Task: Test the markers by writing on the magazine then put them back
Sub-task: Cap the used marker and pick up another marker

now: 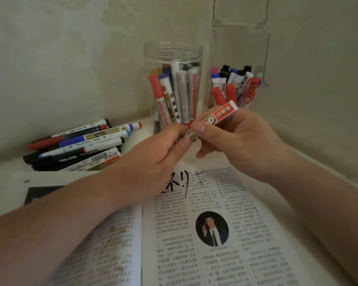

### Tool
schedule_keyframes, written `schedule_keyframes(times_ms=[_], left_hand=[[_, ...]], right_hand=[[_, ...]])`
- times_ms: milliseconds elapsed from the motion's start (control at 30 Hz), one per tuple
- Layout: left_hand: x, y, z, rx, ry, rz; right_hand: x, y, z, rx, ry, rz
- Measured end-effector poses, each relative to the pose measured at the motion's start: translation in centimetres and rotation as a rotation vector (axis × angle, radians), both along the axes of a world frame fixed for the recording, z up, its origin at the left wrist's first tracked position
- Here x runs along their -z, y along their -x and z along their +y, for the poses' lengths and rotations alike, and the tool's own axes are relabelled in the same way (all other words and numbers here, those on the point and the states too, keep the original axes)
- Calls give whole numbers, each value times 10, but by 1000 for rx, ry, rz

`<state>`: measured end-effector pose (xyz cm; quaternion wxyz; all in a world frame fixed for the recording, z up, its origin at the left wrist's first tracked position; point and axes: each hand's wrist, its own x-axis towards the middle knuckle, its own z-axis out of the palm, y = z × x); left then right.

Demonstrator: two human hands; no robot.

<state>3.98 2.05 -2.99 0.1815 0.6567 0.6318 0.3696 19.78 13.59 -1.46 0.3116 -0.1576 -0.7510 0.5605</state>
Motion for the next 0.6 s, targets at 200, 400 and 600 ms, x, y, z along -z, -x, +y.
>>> schedule_keyframes(times_ms=[200, 400, 600], left_hand=[[-1, 2, 0, -65, -127, 62], [2, 6, -2, -84, -113, -156], [7, 6, 2, -148, -103, -98]], right_hand=[[-2, -1, 3, -68, 116, 35], [-8, -15, 26, 19, 299, 96], [0, -20, 30, -122, 260, -176]])
